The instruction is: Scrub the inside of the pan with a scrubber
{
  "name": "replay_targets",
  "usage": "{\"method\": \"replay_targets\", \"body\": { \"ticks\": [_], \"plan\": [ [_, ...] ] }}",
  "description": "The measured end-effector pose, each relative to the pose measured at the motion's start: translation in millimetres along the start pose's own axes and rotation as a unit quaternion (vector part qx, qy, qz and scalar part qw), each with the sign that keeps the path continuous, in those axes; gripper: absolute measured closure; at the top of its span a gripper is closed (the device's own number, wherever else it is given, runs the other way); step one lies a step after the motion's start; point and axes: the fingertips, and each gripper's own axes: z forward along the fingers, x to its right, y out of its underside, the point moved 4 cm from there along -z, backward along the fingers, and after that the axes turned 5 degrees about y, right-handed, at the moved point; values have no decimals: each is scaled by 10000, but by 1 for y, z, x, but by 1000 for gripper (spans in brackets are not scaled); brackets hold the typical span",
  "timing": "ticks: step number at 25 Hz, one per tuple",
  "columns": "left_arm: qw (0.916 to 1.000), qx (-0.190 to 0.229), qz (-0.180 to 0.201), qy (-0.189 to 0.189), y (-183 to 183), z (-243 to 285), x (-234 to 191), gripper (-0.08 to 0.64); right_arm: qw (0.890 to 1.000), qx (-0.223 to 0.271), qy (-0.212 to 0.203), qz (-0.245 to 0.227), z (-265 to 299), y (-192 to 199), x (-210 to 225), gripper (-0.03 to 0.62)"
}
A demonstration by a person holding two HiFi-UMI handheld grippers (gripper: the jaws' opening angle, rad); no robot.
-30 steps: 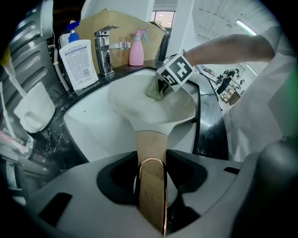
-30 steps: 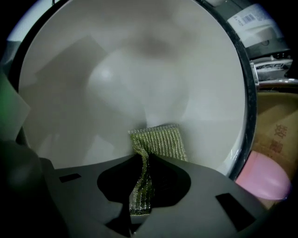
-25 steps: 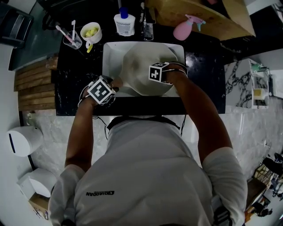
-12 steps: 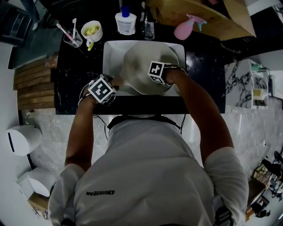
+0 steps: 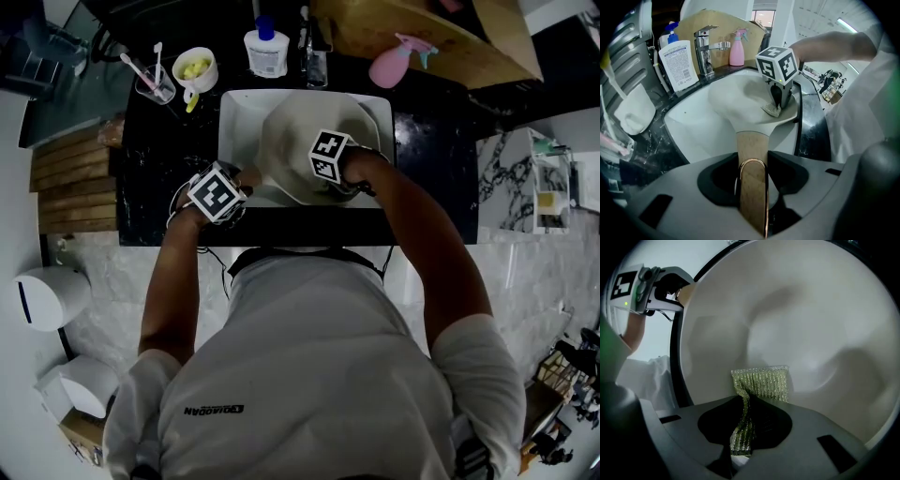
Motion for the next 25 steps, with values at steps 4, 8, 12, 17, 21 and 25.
{"method": "replay_targets", "body": {
  "ticks": [4, 8, 12, 17, 21, 25],
  "plan": [
    [10000, -43, -19, 4, 1, 0, 0, 365, 9976, 293, -586, 230, 0, -8, -12, 514],
    [10000, -57, 2, -9, 0, -1, 1, 365, 9909, 510, -1146, 490, -3, -13, -20, 514],
    [9999, -98, 69, -110, -8, -11, 0, 365, 9807, 713, -1688, 680, -8, -16, -28, 514],
    [9999, -157, 64, 4, 2, 2, 0, 367, 9664, 978, -2253, 755, -16, -21, -39, 514],
    [9999, -141, 66, -60, 1, 0, 0, 367, 9624, 1382, -2237, 679, -25, -25, -37, 514],
    [9998, -190, 16, 28, 2, 0, 3, 368, 9588, 2386, -1434, 557, -51, -30, -26, 518]
  ]
}}
